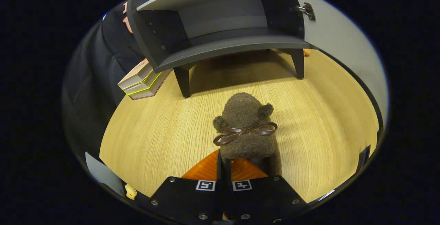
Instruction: Open the shoe cabinet door, grab the shoes and put them into the shoe cabinet, then close the shoe cabinet door.
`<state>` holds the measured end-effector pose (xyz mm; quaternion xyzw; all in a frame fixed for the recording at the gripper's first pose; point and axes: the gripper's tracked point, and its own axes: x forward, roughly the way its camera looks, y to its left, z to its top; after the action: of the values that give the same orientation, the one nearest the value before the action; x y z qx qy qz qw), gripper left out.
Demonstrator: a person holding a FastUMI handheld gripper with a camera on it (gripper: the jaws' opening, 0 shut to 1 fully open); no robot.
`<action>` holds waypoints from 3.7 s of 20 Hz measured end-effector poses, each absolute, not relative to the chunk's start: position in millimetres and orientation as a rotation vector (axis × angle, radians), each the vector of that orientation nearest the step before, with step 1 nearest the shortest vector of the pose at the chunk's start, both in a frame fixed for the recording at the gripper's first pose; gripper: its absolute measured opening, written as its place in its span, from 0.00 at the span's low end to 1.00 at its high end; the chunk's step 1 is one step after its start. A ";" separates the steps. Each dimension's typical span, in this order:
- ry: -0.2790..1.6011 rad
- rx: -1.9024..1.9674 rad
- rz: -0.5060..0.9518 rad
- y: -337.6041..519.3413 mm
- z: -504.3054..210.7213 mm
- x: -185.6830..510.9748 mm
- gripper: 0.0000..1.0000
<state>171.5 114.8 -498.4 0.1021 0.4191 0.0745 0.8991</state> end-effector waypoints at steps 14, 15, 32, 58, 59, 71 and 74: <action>0.742 0.210 0.152 76.6 -401.7 162.3 0.04; 0.734 0.204 0.152 75.1 -391.7 163.9 0.04; 0.469 0.152 0.156 40.4 -222.1 259.0 0.04; 0.471 0.057 0.164 34.8 -154.3 430.3 0.04; 0.478 0.056 0.165 34.6 -155.8 437.7 0.04; 0.555 0.052 0.160 31.8 -181.3 505.8 0.04; 0.575 0.068 0.152 33.5 -194.8 511.5 0.04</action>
<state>511.5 33.5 -194.8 0.0337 0.2831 0.0750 0.9555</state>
